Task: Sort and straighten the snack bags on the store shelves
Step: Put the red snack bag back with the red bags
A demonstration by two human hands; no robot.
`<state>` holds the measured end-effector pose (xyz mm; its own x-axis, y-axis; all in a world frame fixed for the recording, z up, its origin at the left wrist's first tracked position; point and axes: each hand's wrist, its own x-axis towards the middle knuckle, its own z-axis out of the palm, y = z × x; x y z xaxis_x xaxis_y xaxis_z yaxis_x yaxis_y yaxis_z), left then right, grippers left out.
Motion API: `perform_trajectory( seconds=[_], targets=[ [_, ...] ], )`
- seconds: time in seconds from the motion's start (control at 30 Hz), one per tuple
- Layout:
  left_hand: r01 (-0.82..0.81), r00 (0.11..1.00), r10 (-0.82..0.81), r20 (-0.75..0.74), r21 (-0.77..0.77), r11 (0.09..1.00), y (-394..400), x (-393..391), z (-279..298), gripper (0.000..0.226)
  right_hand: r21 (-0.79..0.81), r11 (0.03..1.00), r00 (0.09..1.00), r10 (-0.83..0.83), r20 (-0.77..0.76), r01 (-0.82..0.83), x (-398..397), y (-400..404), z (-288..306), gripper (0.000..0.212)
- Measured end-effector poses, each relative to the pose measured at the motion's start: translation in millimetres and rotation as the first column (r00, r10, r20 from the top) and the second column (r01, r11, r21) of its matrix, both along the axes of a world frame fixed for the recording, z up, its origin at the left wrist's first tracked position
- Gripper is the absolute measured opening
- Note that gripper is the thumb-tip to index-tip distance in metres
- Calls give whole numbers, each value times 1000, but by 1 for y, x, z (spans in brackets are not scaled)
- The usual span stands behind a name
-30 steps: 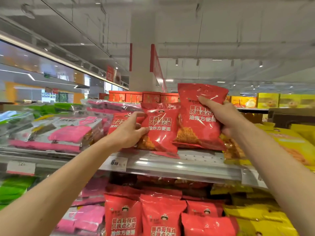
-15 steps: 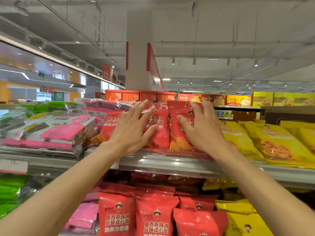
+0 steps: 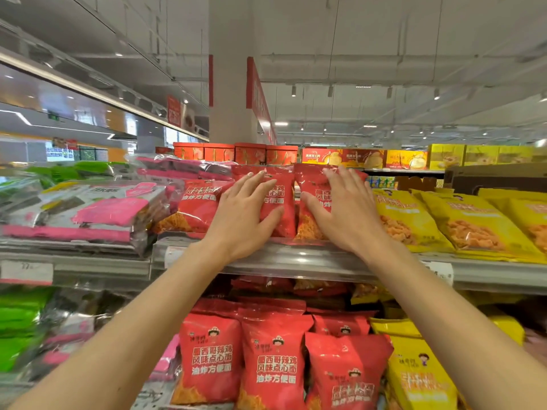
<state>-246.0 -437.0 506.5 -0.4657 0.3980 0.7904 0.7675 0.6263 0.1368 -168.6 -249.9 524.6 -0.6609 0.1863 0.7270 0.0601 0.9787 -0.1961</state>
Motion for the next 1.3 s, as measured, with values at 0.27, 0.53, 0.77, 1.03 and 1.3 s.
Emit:
perform_trajectory(
  seconds=[0.27,0.53,0.77,1.03,1.3],
  targets=[
    [246,967,-255,8,236,940,-32,59,-63,46,30,986,944,167,-284,-166,66,-28,-55,54],
    [287,872,-367,323,270,919,-58,108,-199,52,-250,944,976,203,-83,-217,141,-48,-195,52],
    [182,721,-287,631,227,957,-69,157,-295,53,-513,857,976,155,156,-54,191,-47,-305,55],
    [155,591,-208,779,144,977,-50,213,-340,62,-635,763,951,92,297,124,255,-23,-367,56],
    [171,545,-193,816,117,978,42,285,-354,72,-718,674,961,48,274,172,342,58,-393,59]
  ],
)
